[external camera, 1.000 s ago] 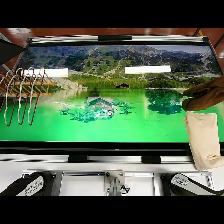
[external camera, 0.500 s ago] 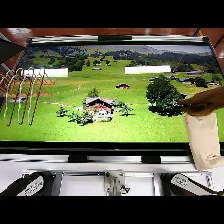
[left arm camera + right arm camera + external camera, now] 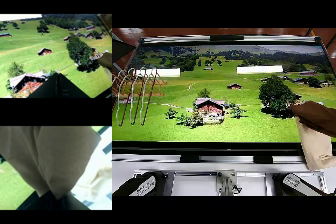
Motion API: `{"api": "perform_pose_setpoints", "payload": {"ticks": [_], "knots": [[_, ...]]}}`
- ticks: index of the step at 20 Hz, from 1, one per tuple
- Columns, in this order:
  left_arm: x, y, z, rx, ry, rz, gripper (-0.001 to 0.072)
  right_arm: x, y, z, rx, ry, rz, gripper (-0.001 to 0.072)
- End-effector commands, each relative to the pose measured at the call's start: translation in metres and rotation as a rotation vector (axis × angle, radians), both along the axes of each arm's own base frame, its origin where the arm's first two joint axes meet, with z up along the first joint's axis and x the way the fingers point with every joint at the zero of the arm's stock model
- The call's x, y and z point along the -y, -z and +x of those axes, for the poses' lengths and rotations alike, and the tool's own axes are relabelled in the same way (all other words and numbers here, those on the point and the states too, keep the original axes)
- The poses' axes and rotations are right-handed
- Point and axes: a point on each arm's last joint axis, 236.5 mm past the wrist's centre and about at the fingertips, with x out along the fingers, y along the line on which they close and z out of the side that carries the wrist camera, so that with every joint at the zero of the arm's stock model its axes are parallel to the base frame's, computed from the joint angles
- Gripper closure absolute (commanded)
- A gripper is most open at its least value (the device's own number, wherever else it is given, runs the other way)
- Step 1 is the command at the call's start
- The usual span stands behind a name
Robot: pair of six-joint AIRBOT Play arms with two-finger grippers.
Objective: Fold the shirts.
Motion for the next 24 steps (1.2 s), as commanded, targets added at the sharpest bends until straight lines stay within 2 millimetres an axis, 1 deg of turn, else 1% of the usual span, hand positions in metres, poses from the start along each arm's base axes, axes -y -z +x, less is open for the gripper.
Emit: {"api": "perform_pose_setpoints", "payload": {"ticks": [1,3,6,8,10,12,13,14,15,16,18,20,21,22,23,24], "knots": [[0.001,-0.004,-0.004,0.012,0.001,0.003,0.0679,0.009,0.025,-0.042,-0.138,0.117,-0.061,0.0641],[0.001,-0.006,-0.007,0.019,0.0,0.004,0.0679,0.002,0.048,-0.069,-0.199,0.184,-0.068,0.0641],[0.001,-0.008,-0.009,0.024,0.001,0.004,0.0678,-0.018,0.086,-0.103,-0.244,0.235,-0.034,0.0641],[0.001,-0.008,-0.009,0.024,0.0,0.004,0.0678,-0.024,0.105,-0.124,-0.281,0.275,-0.037,0.0641],[0.001,-0.008,-0.009,0.024,0.0,0.004,0.0679,-0.022,0.115,-0.132,-0.288,0.285,-0.068,0.0641],[0.001,-0.008,-0.008,0.024,-0.001,0.004,0.0678,-0.016,0.118,-0.13,-0.267,0.308,-0.094,0.0637],[0.001,-0.008,-0.008,0.026,-0.002,0.003,0.0678,-0.015,0.118,-0.127,-0.255,0.328,-0.101,0.0585],[0.001,-0.008,-0.008,0.026,-0.002,0.003,0.0678,-0.014,0.118,-0.126,-0.246,0.342,-0.102,0.0356],[0.001,-0.008,-0.008,0.026,-0.002,0.003,0.0678,-0.015,0.118,-0.124,-0.24,0.337,-0.096,0.0207],[0.001,-0.008,-0.008,0.025,-0.002,0.003,0.0678,-0.015,0.118,-0.124,-0.242,0.33,-0.095,0.0207],[0.001,-0.008,-0.007,0.024,-0.002,0.004,0.0678,-0.01,0.108,-0.121,-0.234,0.297,-0.111,0.0207],[0.0,-0.005,-0.005,0.017,-0.002,0.003,0.0679,0.006,0.079,-0.107,-0.171,0.262,-0.168,0.0207],[0.0,-0.003,-0.002,0.01,-0.002,0.002,0.0679,0.017,0.059,-0.094,-0.115,0.234,-0.216,0.0207],[0.0,0.0,0.001,0.0,-0.002,0.001,0.0679,0.029,0.034,-0.075,-0.028,0.19,-0.27,0.0207],[-0.002,0.006,0.006,-0.016,-0.004,0.001,0.0679,0.035,0.008,-0.05,0.082,0.133,-0.308,0.0207],[-0.004,0.015,0.014,-0.034,-0.006,0.01,0.068,0.033,-0.015,-0.021,0.208,0.072,-0.321,0.0207]]}}
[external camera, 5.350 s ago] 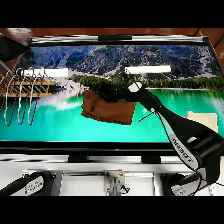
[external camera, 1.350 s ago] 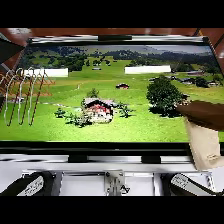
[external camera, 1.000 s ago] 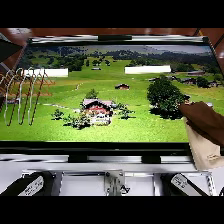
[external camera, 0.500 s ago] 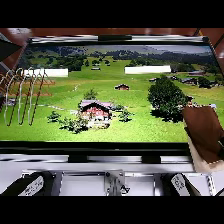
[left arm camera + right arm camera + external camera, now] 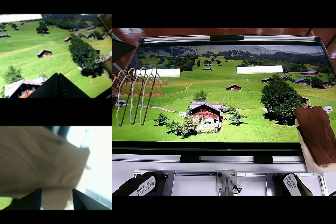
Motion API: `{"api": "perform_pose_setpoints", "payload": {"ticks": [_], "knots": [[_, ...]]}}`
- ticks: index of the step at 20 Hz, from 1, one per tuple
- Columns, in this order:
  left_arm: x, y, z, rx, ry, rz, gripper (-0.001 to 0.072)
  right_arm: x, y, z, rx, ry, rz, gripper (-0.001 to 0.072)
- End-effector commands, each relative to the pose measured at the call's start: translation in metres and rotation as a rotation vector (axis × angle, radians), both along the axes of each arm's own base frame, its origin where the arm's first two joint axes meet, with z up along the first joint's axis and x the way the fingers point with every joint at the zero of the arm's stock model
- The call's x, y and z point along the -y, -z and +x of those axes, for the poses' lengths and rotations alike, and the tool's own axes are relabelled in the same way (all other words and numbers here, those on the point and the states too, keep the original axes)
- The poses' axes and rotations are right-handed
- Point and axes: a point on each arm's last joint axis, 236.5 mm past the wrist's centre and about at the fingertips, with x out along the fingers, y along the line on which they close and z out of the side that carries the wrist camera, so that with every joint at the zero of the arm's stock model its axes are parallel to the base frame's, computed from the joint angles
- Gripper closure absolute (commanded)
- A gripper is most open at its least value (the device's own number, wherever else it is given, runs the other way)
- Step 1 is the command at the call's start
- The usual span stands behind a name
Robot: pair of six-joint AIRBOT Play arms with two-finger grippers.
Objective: Fold the shirts.
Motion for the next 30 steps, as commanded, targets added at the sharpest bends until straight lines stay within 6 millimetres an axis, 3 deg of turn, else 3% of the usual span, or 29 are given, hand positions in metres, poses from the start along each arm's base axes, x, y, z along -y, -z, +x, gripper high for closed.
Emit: {"api": "perform_pose_setpoints", "payload": {"ticks": [1,3,4,6,8,9,10,11,12,13,15,16,18,30], "knots": [[-0.006,0.026,0.02,-0.053,-0.008,0.041,0.068,-0.002,-0.08,0.087,0.342,-0.247,-0.106,0.0208],[-0.014,0.071,0.04,-0.134,-0.039,0.186,0.068,-0.032,-0.105,0.132,0.482,-0.383,-0.106,0.0208],[-0.016,0.101,0.048,-0.199,-0.056,0.285,0.0681,-0.052,-0.106,0.148,0.494,-0.446,-0.094,0.0208],[-0.014,0.158,0.051,-0.339,-0.054,0.493,0.068,-0.097,-0.094,0.171,0.45,-0.597,-0.052,0.0208],[0.001,0.203,0.049,-0.441,-0.028,0.646,0.0677,-0.139,-0.067,0.181,0.341,-0.663,0.011,0.0208],[0.01,0.22,0.048,-0.481,-0.008,0.693,0.0632,-0.156,-0.052,0.183,0.289,-0.675,0.058,0.0208],[0.017,0.239,0.047,-0.53,-0.001,0.73,0.0434,-0.178,-0.035,0.184,0.242,-0.702,0.136,0.0207],[0.021,0.256,0.044,-0.59,-0.006,0.753,0.019,-0.201,-0.022,0.184,0.216,-0.732,0.228,0.0207],[0.022,0.27,0.039,-0.644,0.002,0.776,0.0131,-0.223,-0.011,0.184,0.192,-0.764,0.309,0.0207],[0.022,0.281,0.034,-0.691,0.016,0.793,0.0131,-0.238,-0.003,0.184,0.167,-0.795,0.352,0.0207],[0.02,0.297,0.029,-0.768,0.005,0.803,0.0131,-0.26,0.008,0.18,0.102,-0.87,0.366,0.0196],[0.02,0.3,0.029,-0.777,0.008,0.807,0.0131,-0.268,0.01,0.179,0.079,-0.91,0.345,0.01],[0.02,0.302,0.03,-0.78,0.008,0.809,0.0131,-0.276,0.013,0.177,0.041,-0.969,0.291,0.0081],[0.02,0.302,0.029,-0.781,0.009,0.808,0.0131,-0.277,0.014,0.177,0.025,-0.99,0.263,0.0081]]}}
